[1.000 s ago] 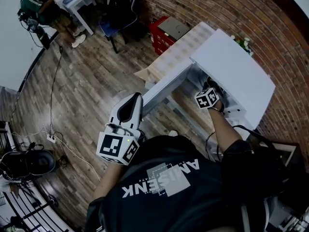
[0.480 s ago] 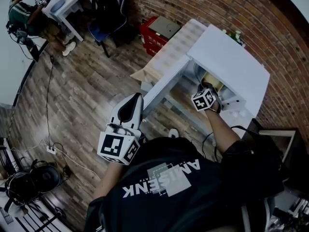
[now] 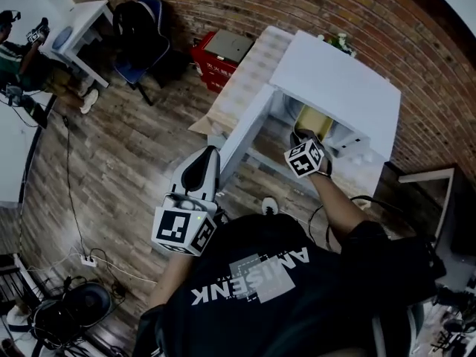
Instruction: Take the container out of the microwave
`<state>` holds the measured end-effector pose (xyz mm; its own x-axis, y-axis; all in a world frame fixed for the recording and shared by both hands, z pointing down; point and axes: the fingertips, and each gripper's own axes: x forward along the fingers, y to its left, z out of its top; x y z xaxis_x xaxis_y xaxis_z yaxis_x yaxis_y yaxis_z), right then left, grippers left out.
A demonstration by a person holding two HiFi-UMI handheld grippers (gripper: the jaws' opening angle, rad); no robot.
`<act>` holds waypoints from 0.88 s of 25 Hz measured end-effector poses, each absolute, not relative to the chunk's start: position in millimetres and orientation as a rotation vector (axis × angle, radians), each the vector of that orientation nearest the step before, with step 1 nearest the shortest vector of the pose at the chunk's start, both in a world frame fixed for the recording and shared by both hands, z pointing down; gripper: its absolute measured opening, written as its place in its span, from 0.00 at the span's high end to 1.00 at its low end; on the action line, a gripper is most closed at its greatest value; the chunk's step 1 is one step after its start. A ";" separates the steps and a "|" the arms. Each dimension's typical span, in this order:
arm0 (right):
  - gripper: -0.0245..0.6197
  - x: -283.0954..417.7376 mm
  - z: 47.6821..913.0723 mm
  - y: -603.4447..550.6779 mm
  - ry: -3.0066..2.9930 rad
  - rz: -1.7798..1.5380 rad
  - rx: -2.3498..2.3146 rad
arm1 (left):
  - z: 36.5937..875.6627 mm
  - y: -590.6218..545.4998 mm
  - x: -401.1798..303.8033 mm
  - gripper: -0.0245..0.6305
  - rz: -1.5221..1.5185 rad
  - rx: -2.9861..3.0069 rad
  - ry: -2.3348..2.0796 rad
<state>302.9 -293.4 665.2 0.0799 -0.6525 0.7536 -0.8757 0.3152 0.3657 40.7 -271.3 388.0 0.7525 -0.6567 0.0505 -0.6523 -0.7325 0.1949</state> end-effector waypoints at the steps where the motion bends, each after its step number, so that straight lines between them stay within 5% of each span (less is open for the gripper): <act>1: 0.88 301.7 662.6 -291.9 -1.649 0.303 1.410 | 385.5 -273.3 42.4 0.94 -0.042 2.754 -1.031; 22: 0.88 249.5 639.0 -250.9 -1.735 0.453 1.421 | 384.3 -314.8 54.7 0.94 -0.039 2.878 -0.771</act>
<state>249.5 -250.9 639.0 -0.0179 -0.6310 0.7756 -0.9297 0.2959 0.2193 54.7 -314.8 384.3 0.8667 -0.4986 0.0166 -0.4943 -0.8539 0.1626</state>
